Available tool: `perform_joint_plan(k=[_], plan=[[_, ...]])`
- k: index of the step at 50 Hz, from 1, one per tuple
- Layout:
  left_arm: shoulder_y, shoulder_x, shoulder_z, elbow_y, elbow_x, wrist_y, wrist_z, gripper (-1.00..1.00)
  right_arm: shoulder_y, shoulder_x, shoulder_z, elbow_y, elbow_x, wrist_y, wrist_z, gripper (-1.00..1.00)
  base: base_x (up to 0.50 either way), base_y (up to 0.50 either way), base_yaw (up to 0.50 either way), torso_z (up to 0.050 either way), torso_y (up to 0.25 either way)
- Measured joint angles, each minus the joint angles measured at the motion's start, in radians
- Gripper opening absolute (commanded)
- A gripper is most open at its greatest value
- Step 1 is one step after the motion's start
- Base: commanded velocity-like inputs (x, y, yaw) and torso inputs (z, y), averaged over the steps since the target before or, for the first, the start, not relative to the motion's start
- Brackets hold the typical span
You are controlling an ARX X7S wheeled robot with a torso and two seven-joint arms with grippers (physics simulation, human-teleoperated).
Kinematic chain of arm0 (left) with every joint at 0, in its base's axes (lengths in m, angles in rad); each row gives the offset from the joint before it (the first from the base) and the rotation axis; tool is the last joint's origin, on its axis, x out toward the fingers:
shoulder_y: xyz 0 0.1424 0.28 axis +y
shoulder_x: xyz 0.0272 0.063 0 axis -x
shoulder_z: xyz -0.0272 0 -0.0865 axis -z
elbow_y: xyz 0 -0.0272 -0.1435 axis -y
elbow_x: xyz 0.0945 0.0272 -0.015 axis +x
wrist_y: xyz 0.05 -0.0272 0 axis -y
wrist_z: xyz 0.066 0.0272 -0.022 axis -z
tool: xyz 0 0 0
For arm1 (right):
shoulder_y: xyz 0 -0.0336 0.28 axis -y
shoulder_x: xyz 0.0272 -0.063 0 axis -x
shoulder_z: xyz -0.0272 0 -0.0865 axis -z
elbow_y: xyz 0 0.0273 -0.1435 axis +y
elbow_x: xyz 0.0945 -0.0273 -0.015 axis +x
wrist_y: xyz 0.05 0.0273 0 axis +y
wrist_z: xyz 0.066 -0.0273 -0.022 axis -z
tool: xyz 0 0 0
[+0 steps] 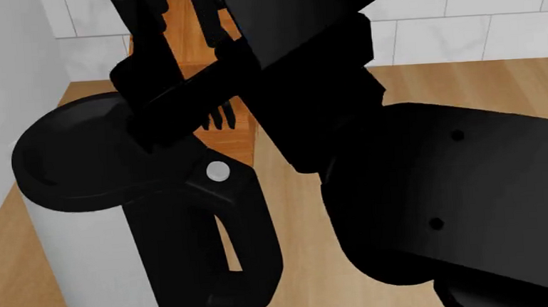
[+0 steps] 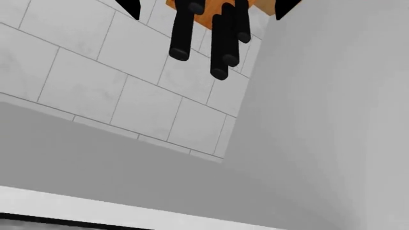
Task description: Close the lid of the electric kettle.
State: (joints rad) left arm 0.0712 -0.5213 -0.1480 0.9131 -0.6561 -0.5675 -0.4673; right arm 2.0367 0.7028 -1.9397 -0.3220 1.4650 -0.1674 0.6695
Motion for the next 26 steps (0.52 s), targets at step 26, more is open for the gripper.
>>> perform_joint_plan(k=[26], plan=[[-0.051, -0.042, -0.004, 0.001, -0.065, -0.035, -0.028, 1.00, 0.104, 0.360, 0.066, -0.311, -0.111, 0.017, 0.220, 1.00, 0.00, 0.00, 0.00, 0.000, 0.000]])
